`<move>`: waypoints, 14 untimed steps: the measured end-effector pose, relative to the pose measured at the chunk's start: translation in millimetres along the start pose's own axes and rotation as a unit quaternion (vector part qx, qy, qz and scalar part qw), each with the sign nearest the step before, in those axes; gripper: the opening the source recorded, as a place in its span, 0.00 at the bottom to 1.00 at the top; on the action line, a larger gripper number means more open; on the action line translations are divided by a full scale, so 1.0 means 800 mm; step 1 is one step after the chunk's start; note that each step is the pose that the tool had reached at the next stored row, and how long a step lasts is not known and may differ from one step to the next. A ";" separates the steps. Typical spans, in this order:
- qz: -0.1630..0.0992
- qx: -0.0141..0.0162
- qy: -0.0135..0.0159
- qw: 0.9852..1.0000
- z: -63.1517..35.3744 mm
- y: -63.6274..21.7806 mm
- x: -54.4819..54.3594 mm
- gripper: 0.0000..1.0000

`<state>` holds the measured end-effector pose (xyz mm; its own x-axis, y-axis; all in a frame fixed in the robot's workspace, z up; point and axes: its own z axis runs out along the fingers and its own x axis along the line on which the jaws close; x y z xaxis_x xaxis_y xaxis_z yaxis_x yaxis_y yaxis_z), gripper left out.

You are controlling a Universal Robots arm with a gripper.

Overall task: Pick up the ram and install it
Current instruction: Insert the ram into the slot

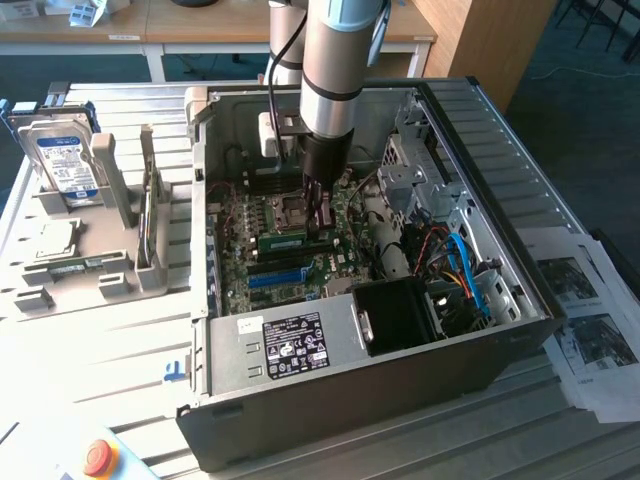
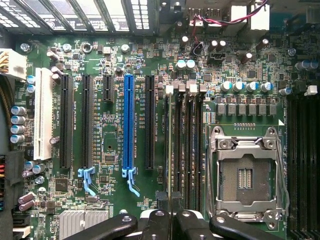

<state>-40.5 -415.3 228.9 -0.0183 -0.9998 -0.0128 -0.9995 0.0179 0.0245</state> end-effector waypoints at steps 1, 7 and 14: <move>0.000 0.000 0.000 1.000 0.000 0.000 0.000 0.12; 0.000 0.000 0.000 1.000 0.000 0.000 0.000 0.12; 0.000 0.000 0.000 1.000 0.000 0.000 -0.001 0.12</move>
<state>-40.5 -414.8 228.9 -0.0182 -0.9998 -0.0128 -0.9995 0.0179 0.0245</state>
